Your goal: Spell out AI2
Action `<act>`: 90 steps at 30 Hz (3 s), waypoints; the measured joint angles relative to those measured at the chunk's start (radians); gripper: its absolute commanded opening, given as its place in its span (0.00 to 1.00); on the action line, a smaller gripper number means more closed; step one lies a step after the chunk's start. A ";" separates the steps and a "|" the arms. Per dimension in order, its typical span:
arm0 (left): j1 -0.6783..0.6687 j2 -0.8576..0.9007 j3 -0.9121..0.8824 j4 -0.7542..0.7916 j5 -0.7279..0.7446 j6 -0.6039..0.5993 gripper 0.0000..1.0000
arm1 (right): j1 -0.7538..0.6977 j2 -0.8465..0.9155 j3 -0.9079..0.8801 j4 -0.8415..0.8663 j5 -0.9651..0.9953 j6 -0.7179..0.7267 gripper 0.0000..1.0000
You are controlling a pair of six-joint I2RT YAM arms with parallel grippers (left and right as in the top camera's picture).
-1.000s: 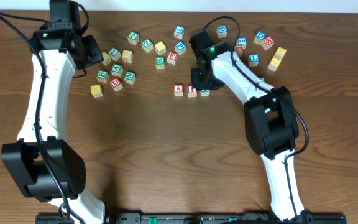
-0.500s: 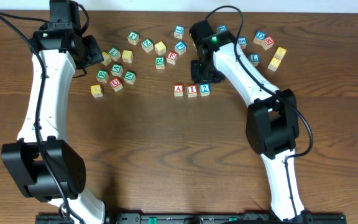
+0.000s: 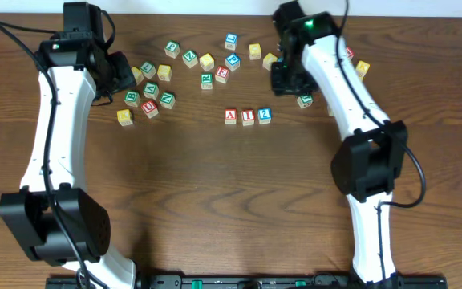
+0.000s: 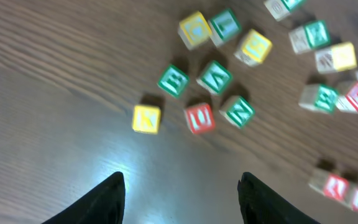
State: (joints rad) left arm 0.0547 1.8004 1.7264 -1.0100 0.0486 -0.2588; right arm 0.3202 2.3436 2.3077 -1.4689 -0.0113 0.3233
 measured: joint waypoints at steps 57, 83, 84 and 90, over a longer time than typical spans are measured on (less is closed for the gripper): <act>-0.344 0.224 -0.084 0.087 0.054 -0.059 0.22 | 0.049 -0.010 -0.444 0.425 -0.117 -0.122 0.12; -0.354 0.224 -0.084 0.110 0.055 -0.051 0.22 | 0.090 -0.010 -0.441 0.437 -0.139 -0.116 0.18; -0.352 0.224 -0.084 0.109 0.055 -0.045 0.22 | 0.089 -0.010 -0.436 0.427 -0.139 -0.119 0.19; -0.283 0.212 -0.057 0.095 0.054 -0.023 0.22 | 0.076 -0.014 -0.328 0.409 -0.139 -0.127 0.19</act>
State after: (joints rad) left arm -0.2287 2.0129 1.6695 -0.9150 0.1028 -0.2817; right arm 0.3965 2.3291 1.9797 -1.0595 -0.1501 0.1963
